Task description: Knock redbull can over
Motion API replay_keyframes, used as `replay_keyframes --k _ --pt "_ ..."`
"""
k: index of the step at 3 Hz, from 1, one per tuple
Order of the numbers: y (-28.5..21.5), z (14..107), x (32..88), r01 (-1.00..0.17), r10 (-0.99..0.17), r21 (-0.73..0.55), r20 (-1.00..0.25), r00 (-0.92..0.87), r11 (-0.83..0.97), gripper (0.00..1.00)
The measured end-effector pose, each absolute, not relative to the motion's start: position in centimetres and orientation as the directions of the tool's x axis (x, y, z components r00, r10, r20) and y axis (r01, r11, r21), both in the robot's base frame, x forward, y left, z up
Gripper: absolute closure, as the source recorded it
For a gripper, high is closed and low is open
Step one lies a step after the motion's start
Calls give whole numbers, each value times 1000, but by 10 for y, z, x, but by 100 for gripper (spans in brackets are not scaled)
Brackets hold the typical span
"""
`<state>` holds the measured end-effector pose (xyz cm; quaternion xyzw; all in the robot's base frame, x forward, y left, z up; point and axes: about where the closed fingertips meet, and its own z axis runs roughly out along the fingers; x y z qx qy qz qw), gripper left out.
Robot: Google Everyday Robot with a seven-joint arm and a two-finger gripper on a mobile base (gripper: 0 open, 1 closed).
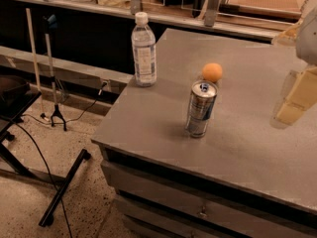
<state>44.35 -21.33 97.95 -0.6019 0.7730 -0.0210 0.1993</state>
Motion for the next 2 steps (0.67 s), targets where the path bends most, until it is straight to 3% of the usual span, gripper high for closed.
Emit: replay_keyframes --k 2 --pt "-207 962 484 -920 -757 -293 -653 -7 261 0"
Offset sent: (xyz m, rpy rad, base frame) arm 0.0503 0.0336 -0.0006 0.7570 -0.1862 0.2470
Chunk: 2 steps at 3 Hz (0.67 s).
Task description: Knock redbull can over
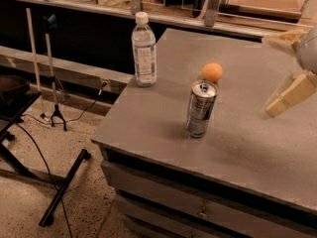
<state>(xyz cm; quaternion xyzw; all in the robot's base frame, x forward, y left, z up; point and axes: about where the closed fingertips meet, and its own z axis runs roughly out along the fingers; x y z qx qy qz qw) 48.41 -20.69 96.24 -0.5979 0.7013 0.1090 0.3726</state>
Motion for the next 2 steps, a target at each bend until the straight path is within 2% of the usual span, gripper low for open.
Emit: replay_keyframes --k 1,2 --pt "-175 969 484 -936 -689 -251 -725 13 247 0" --pt "-146 973 489 -948 -684 -233 -729 22 217 0"
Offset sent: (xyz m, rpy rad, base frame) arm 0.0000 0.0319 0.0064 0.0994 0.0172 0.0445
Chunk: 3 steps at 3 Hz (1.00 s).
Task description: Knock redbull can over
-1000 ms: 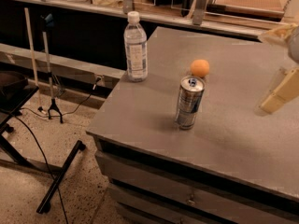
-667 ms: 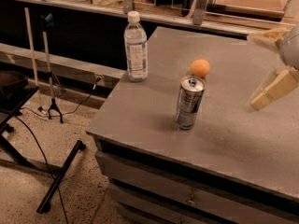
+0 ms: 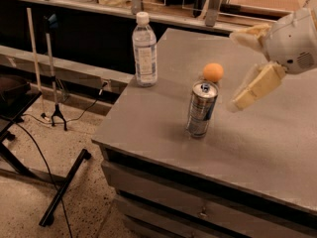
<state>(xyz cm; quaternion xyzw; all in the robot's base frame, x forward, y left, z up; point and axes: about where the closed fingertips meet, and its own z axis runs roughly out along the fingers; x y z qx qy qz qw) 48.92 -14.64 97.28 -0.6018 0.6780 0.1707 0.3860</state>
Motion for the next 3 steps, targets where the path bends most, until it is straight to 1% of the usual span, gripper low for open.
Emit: replay_keyframes --k 1,2,3 --pt "-158 963 488 -947 -635 -222 -772 27 231 0" --pt "-150 965 480 -954 -496 -183 -867 43 237 0" --pt "-142 962 474 -962 -400 -148 -915 46 228 0"
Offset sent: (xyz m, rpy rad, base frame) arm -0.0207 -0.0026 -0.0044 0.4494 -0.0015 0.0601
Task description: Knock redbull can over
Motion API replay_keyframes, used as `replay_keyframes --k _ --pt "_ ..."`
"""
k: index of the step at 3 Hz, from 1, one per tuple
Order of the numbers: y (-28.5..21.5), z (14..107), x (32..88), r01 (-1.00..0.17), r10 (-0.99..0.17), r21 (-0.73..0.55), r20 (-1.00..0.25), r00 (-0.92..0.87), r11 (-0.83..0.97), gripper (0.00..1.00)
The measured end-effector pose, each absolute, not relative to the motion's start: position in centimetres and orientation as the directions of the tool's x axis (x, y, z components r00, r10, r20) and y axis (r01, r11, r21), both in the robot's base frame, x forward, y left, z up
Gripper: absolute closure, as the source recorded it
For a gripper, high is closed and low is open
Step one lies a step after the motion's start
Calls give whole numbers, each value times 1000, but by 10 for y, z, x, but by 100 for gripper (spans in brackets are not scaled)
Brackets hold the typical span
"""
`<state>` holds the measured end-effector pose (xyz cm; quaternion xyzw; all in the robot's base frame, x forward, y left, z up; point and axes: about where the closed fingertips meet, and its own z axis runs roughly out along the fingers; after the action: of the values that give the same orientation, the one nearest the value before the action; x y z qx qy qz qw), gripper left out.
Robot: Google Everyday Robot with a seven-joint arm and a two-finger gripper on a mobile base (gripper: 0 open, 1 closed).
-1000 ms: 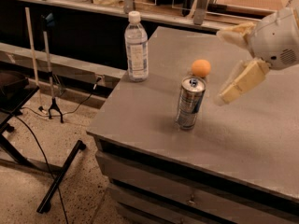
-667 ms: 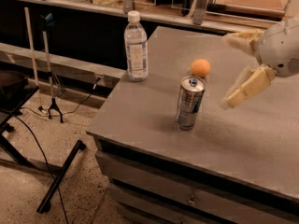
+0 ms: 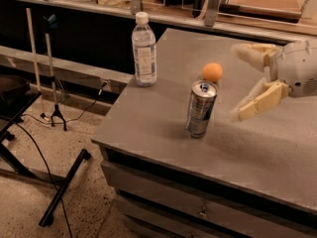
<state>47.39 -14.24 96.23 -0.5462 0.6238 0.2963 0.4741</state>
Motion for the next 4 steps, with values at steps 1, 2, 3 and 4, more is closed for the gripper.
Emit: replay_keyframes --k 1,2,3,4 --pt "-134 956 469 -966 -330 -135 -942 56 221 0" --pt "-129 952 468 -962 -309 -152 -948 77 225 0" --pt "-122 948 469 -960 -310 -166 -946 91 226 0" --pt "-110 936 469 -966 -287 -138 -955 71 220 0"
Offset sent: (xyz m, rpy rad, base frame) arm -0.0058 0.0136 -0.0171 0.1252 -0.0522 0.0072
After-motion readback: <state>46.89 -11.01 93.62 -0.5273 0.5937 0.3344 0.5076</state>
